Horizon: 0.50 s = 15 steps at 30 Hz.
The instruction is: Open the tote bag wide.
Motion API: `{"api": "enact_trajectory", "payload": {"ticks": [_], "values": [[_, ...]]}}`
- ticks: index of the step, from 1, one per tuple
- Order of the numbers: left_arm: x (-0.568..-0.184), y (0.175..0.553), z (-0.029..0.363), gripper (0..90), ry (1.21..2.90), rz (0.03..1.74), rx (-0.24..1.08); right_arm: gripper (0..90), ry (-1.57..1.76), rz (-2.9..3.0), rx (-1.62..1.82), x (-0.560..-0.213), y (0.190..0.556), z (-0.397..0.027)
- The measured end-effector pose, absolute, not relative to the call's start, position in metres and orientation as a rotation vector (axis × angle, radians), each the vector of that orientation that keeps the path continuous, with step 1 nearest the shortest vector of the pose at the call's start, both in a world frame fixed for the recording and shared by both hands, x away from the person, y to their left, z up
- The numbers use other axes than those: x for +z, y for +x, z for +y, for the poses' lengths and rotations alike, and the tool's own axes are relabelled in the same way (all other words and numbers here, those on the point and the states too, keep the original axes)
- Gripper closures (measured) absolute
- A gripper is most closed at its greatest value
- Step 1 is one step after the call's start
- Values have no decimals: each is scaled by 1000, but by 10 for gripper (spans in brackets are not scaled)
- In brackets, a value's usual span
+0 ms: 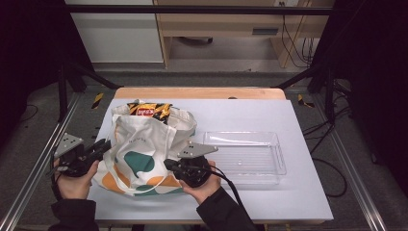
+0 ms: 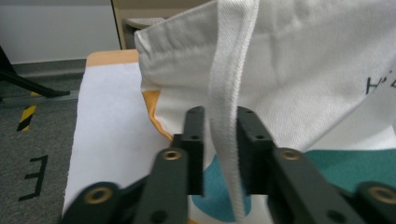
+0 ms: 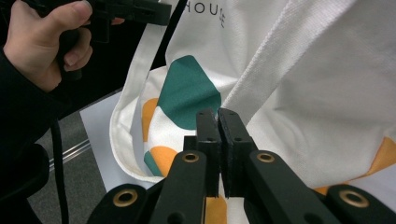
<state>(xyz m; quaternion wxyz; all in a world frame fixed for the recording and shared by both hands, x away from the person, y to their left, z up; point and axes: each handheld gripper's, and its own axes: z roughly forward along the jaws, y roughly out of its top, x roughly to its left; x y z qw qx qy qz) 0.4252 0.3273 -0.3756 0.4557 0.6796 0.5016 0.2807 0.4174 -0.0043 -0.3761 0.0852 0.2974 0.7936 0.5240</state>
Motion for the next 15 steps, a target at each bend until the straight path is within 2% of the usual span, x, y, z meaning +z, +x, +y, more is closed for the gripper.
{"api": "enact_trajectory", "payload": {"ticks": [1,6,7,10,15], "values": [[-376,424,328,856,1676,1239,696,875,892,2362,1564,-378,418,-5],[-378,418,327,870,1689,1225,702,823,905,2342,1573,-378,421,-6],[-379,415,326,871,1696,1222,706,761,918,2328,1575,-377,423,-6],[-380,411,327,871,1698,1215,709,718,927,2308,1576,-376,424,-5],[-385,402,332,870,1693,1207,707,526,941,2174,1607,-364,431,-2]]}}
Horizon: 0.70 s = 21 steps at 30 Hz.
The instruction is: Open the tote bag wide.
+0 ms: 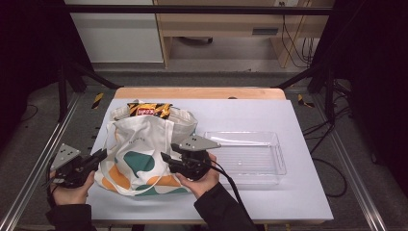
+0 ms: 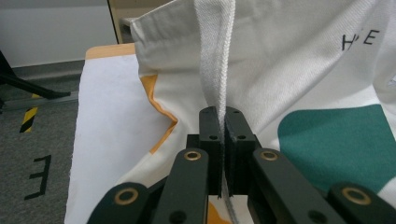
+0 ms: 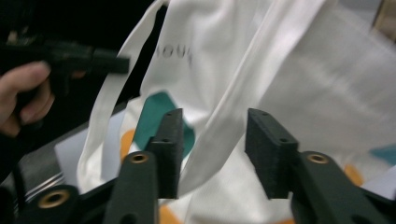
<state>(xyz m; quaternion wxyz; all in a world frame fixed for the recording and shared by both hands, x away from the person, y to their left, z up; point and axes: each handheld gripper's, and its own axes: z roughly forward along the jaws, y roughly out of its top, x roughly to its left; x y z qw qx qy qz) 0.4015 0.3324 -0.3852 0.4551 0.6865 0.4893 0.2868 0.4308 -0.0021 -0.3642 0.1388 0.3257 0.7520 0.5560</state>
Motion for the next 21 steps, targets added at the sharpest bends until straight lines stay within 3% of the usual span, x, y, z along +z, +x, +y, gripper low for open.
{"api": "enact_trajectory", "payload": {"ticks": [8,11,12,13,14,15,21], "values": [[-391,401,330,870,1718,1205,694,493,977,2096,1583,-352,445,8],[-393,402,330,868,1722,1206,695,655,1019,2109,1534,-354,452,13],[-393,402,330,867,1722,1206,695,655,1019,2109,1534,-354,452,13],[-393,402,331,864,1719,1209,699,779,1050,2143,1509,-356,455,14],[-393,402,331,860,1719,1209,699,779,1050,2143,1509,-356,455,14],[-392,402,331,852,1718,1210,694,864,1038,2151,1506,-357,455,13],[-389,402,331,749,1717,1201,774,880,1003,2168,1521,-354,448,8]]}}
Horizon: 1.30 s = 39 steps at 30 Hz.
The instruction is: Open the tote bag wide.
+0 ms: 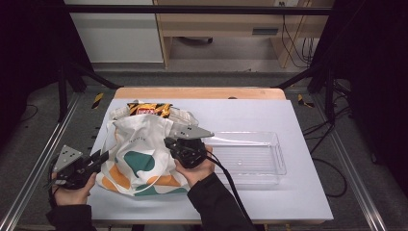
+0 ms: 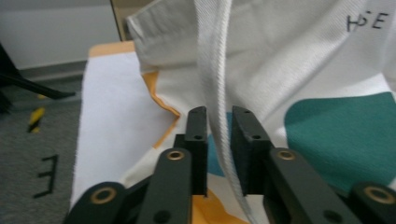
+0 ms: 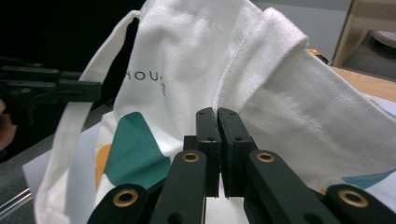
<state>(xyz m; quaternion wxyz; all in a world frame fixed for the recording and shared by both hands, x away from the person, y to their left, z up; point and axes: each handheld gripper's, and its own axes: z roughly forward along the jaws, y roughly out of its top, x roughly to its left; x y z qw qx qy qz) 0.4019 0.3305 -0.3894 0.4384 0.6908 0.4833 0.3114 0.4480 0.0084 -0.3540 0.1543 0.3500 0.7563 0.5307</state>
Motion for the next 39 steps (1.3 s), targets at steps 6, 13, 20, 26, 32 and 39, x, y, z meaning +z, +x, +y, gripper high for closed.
{"api": "enact_trajectory", "payload": {"ticks": [6,13,20,26,32,39], "values": [[-388,402,333,621,1682,1216,857,882,984,2181,1541,-353,443,6],[-378,402,337,594,1635,1179,837,883,953,2210,1553,-357,434,4],[-365,415,329,560,1669,1141,832,882,931,2242,1559,-365,426,5],[-364,429,317,592,1696,1167,823,882,919,2264,1560,-369,422,6],[-370,429,317,838,1714,1183,799,881,919,2276,1570,-376,418,5],[-370,420,319,874,1715,1172,780,860,907,2262,1588,-375,419,5]]}}
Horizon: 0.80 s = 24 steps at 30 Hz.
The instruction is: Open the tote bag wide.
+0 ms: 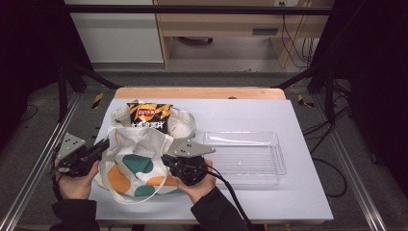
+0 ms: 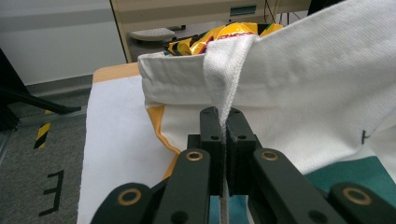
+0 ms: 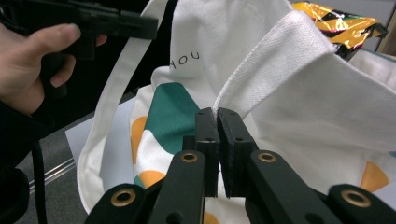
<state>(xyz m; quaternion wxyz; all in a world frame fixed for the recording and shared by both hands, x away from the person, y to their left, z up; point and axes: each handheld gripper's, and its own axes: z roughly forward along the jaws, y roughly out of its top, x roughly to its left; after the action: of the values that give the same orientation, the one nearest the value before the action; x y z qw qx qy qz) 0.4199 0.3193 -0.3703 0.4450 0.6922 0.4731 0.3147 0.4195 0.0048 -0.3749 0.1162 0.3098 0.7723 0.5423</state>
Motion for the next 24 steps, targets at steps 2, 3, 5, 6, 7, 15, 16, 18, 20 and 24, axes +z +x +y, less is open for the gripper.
{"api": "enact_trajectory", "payload": {"ticks": [2,3,5,6,7,15,16,18,20,24], "values": [[-373,415,317,875,1729,1170,784,819,896,2244,1603,-370,419,3],[-374,412,317,875,1732,1169,787,811,892,2241,1614,-368,418,2],[-376,408,318,875,1734,1171,785,793,878,2212,1644,-361,416,-1],[-376,408,318,875,1734,1171,785,793,878,2212,1644,-361,416,-1],[-378,404,319,875,1739,1170,784,789,874,2203,1654,-358,416,-1],[-386,396,323,875,1754,1170,759,900,923,2055,1638,-323,438,2],[-386,396,322,875,1758,1167,758,900,939,2055,1622,-323,443,4],[-386,395,323,875,1758,1163,762,900,974,2058,1591,-324,455,10],[-386,395,324,875,1756,1164,762,900,982,2066,1579,-325,460,12],[-385,394,328,874,1740,1169,760,900,998,2150,1527,-338,470,22]]}}
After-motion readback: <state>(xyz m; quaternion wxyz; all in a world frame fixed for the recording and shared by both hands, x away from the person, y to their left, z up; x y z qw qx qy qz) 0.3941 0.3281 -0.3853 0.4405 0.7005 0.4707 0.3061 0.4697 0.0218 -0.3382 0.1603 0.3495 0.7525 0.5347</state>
